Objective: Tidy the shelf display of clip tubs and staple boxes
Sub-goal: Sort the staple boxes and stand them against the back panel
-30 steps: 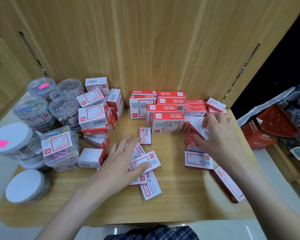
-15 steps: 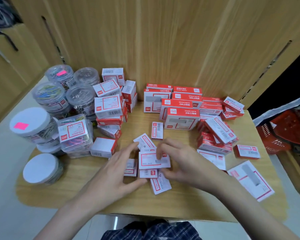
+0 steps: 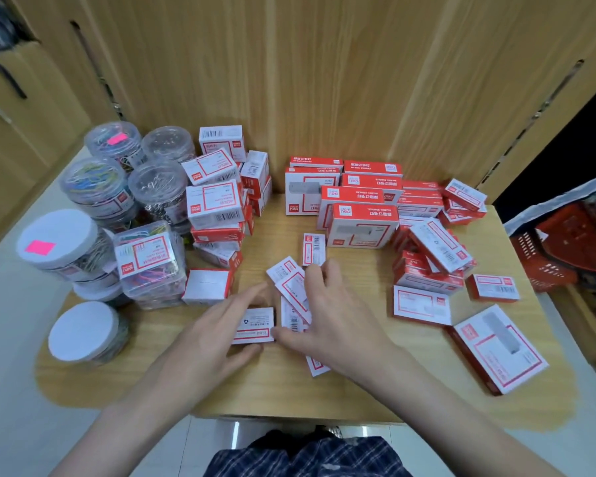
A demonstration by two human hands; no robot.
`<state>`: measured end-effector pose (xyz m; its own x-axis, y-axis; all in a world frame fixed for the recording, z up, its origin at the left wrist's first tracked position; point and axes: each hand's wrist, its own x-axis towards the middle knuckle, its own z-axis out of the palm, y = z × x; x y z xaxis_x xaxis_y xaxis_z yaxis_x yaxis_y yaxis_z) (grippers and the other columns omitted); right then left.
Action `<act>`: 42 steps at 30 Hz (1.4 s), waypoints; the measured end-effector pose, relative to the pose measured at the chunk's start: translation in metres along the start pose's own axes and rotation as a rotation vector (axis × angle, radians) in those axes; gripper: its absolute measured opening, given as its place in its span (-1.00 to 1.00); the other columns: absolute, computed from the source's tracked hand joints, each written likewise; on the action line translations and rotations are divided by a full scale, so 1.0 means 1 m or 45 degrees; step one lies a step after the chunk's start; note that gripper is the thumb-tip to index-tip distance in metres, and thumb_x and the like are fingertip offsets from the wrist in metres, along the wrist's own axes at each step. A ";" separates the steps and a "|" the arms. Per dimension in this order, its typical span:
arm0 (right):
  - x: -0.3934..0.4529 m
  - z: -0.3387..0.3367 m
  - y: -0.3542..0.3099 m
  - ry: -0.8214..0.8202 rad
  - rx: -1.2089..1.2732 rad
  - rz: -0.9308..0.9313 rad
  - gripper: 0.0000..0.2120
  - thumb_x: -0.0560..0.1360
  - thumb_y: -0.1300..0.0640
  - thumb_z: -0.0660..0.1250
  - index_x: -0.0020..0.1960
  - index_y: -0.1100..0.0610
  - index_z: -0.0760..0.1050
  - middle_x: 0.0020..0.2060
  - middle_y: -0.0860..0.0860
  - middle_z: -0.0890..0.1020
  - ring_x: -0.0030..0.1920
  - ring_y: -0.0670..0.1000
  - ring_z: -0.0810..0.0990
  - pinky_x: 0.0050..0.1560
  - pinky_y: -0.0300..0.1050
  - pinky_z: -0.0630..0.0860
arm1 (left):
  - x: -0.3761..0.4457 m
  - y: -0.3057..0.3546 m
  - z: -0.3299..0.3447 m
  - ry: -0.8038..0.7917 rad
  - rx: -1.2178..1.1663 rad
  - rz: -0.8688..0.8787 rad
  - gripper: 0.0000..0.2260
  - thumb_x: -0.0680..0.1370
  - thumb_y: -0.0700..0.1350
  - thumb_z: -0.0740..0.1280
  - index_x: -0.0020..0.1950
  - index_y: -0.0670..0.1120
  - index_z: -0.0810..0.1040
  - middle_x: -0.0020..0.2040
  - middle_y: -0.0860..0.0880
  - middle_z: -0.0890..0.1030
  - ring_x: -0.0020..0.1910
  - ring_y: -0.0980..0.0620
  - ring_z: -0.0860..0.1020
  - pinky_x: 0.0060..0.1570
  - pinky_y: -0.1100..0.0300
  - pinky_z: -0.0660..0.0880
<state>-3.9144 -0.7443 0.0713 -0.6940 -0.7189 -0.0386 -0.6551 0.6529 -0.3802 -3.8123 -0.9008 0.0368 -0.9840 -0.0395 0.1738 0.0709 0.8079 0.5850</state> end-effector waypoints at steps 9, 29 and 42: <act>-0.026 -0.016 0.020 -0.026 0.223 -0.074 -0.67 0.34 0.04 0.37 -0.13 0.06 0.21 -0.07 -0.02 0.26 -0.20 0.00 0.37 -0.20 -0.12 0.33 | 0.007 0.003 -0.001 0.107 0.149 0.139 -0.53 0.41 0.10 0.22 0.31 0.11 0.28 0.10 0.14 0.48 0.07 0.17 0.44 0.04 0.39 0.31; -0.027 -0.098 0.069 0.648 0.462 0.246 -0.72 0.32 0.22 0.42 -0.16 0.12 0.31 -0.36 -0.08 0.48 -0.37 -0.02 0.47 -0.27 -0.07 0.36 | 0.062 0.012 0.014 -0.117 0.325 0.225 -0.50 0.36 -0.01 0.05 0.31 0.07 0.23 0.29 0.01 0.43 0.19 -0.04 0.40 0.10 -0.03 0.48; -0.020 -0.102 0.114 0.603 0.275 0.278 -0.72 0.38 0.15 0.43 -0.10 0.13 0.33 -0.24 -0.12 0.48 -0.29 -0.06 0.46 -0.36 -0.21 0.37 | 0.067 0.037 0.015 -0.214 0.361 0.177 -0.54 0.44 0.10 0.35 0.31 0.12 0.35 0.21 0.19 0.28 0.20 0.08 0.35 -0.08 0.10 0.50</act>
<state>-4.0059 -0.6311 0.1225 -0.8976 -0.3544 0.2621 -0.4396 0.6749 -0.5926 -3.8782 -0.8644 0.0586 -0.9829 0.1608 0.0898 0.1813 0.9307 0.3178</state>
